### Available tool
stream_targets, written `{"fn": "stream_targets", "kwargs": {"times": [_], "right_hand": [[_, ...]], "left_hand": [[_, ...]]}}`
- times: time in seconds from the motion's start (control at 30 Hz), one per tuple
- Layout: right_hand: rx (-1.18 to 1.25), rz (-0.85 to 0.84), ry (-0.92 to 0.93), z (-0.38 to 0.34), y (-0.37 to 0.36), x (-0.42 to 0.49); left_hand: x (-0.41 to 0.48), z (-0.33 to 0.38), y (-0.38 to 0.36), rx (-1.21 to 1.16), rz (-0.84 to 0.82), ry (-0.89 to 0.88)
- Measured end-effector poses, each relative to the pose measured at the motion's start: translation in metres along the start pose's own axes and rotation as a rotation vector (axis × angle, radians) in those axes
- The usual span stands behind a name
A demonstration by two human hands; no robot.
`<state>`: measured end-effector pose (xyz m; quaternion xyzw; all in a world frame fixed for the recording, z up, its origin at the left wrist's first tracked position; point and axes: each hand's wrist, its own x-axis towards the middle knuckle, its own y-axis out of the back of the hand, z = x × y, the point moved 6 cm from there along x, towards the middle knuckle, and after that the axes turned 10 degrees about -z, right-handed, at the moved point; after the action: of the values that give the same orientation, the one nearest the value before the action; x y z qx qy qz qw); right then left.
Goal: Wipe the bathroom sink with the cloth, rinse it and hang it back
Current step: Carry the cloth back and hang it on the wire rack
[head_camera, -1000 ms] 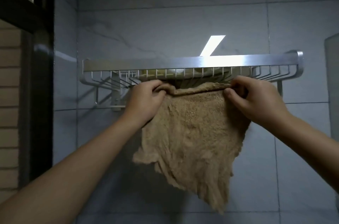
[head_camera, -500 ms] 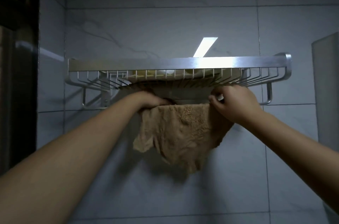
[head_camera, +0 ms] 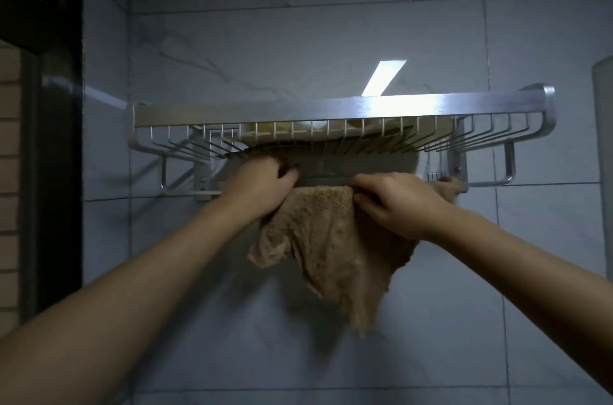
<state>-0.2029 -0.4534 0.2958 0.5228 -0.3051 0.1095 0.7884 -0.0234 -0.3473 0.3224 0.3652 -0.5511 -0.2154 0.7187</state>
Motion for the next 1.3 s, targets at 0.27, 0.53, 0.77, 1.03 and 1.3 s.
{"fn": "stream_targets", "kwargs": {"times": [0.27, 0.53, 0.77, 1.03, 1.3], "right_hand": [[-0.177, 0.272, 0.011, 0.001, 0.002, -0.023], [-0.219, 0.211, 0.068, 0.029, 0.001, -0.045], [-0.118, -0.044, -0.071, 0.030, 0.008, -0.024], [-0.150, 0.215, -0.048, 0.038, 0.006, -0.050], [-0.175, 0.246, -0.043, 0.042, 0.007, -0.058]], "left_hand": [[-0.077, 0.030, -0.045, 0.440, 0.356, -0.424], [-0.034, -0.001, -0.027, 0.553, 0.023, -0.522], [-0.008, -0.018, 0.008, 0.450, -0.071, -0.316], [-0.073, -0.019, -0.018, 0.409, 0.331, -0.492], [-0.050, -0.045, -0.002, 0.509, 0.130, -0.498]]}}
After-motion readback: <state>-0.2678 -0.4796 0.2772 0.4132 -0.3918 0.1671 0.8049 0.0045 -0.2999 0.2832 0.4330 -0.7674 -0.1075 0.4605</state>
